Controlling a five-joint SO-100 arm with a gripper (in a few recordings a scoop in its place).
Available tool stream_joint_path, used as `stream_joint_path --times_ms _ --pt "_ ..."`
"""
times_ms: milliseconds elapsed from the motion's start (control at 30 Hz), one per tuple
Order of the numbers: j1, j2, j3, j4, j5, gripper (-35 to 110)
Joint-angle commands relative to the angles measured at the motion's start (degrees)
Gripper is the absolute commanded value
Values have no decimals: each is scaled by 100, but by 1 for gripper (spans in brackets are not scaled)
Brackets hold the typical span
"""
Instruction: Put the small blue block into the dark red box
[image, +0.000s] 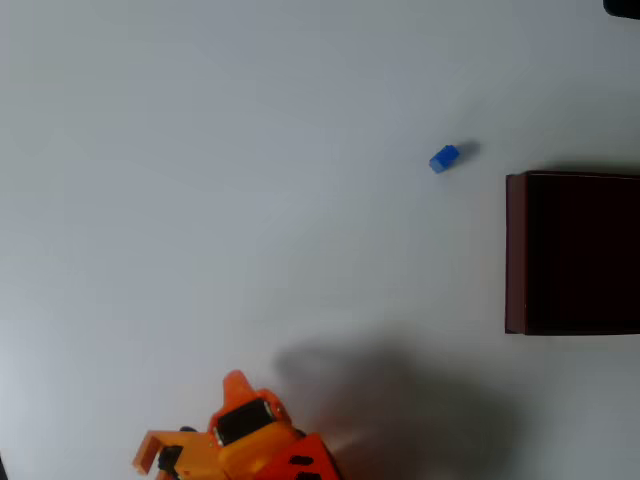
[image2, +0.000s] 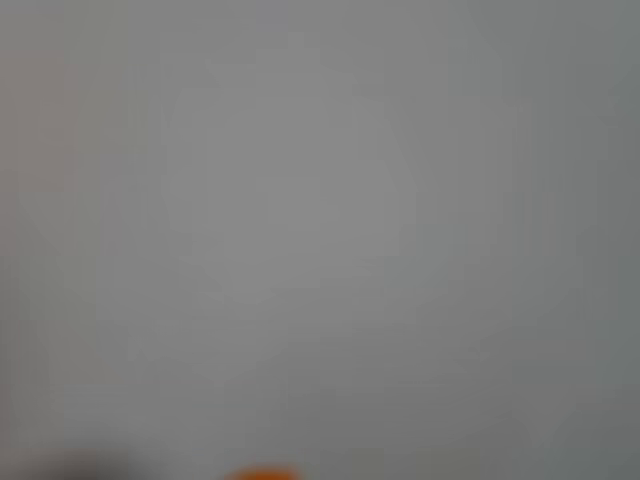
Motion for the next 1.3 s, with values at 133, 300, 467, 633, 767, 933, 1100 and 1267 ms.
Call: stream_joint_path --times_ms 133,300,467,633,767,933,1100,1267 --pt "26 44 18 44 246 0" --pt "290 44 18 18 1195 0" --pt "343 44 -457 70 1811 0" --pt "800 44 -589 -141 3032 5" --pt "1626 -114 -1195 18 3718 8" --pt "2443 -2145 -2593 -202 3911 11" --pt "3006 -4104 -4140 -26 4148 12" --pt "3621 -5704 -5634 598 4852 13"
